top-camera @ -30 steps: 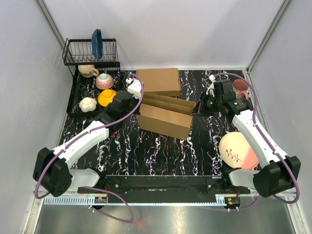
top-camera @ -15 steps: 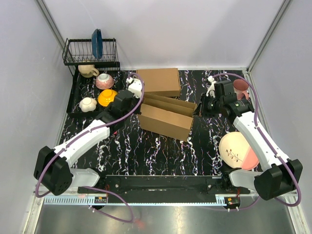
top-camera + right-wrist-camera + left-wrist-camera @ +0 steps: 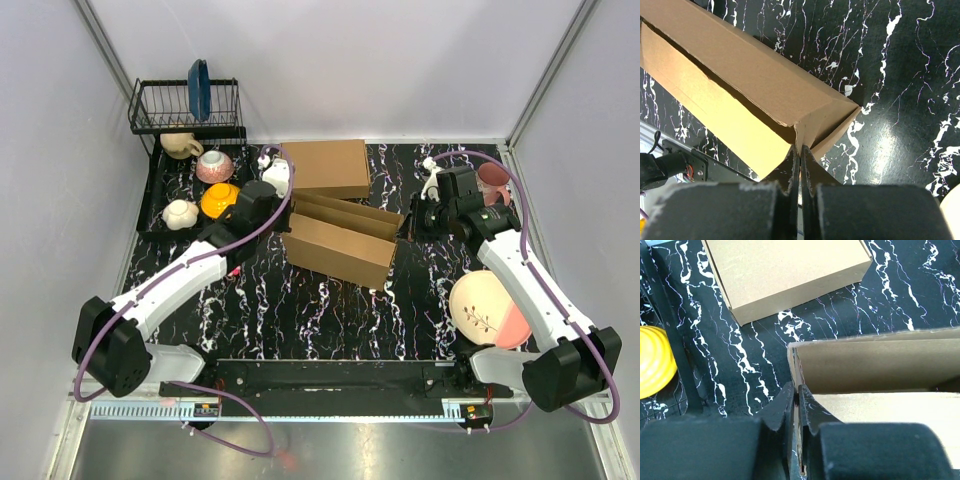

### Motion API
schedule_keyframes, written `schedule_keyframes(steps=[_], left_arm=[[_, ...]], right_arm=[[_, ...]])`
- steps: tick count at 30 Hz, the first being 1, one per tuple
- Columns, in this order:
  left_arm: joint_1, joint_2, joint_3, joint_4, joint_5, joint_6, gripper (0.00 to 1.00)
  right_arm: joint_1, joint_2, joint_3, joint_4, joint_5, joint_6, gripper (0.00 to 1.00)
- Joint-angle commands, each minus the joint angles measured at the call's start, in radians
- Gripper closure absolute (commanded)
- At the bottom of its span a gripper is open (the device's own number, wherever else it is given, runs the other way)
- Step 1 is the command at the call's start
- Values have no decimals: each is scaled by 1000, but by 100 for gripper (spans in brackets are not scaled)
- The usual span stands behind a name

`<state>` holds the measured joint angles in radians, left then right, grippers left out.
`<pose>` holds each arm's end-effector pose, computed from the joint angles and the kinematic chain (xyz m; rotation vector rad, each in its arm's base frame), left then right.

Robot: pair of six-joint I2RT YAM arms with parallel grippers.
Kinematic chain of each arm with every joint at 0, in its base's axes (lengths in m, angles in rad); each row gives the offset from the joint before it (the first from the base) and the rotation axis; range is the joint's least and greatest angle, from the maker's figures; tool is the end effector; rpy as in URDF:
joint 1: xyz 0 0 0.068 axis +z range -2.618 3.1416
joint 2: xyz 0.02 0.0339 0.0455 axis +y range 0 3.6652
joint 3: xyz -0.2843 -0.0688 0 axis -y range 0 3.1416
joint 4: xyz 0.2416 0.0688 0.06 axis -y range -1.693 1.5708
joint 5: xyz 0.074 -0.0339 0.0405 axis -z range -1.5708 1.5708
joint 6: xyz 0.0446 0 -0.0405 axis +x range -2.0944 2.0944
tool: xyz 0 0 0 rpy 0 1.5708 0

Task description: Fold the paper box

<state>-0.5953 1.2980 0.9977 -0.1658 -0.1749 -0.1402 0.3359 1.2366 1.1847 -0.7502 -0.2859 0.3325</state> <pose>0.2505 -0.1603 0.3201 0.3525 2.0104 -0.2849 0.2341 0.0950 0.3455 -0.1454 2.4267 0.6520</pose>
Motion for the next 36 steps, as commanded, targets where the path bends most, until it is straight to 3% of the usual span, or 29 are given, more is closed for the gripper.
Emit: schedule_keyframes(steps=[1, 2, 6, 24, 29, 31, 36], left_arm=[[-12, 27, 22, -78, -8, -47, 85], [-12, 26, 24, -81, -21, -55, 77], [-12, 11, 27, -83, -61, -61, 66], [-12, -189, 48, -18, -159, -58, 46], [-12, -233, 23, 17, -193, -65, 45], [-12, -320, -16, 60, -173, -88, 46], [-12, -479, -234, 316, 156, -156, 64]], right_arm=[[22, -28, 6, 31, -41, -9, 100], [23, -26, 6, 29, -36, -9, 100], [22, -22, 6, 29, -35, -6, 100], [22, 0, 23, 32, -36, 3, 100], [22, 7, 26, 32, -38, 7, 100], [22, 9, 29, 34, -39, 7, 100], [23, 20, 41, 34, -48, 5, 100]])
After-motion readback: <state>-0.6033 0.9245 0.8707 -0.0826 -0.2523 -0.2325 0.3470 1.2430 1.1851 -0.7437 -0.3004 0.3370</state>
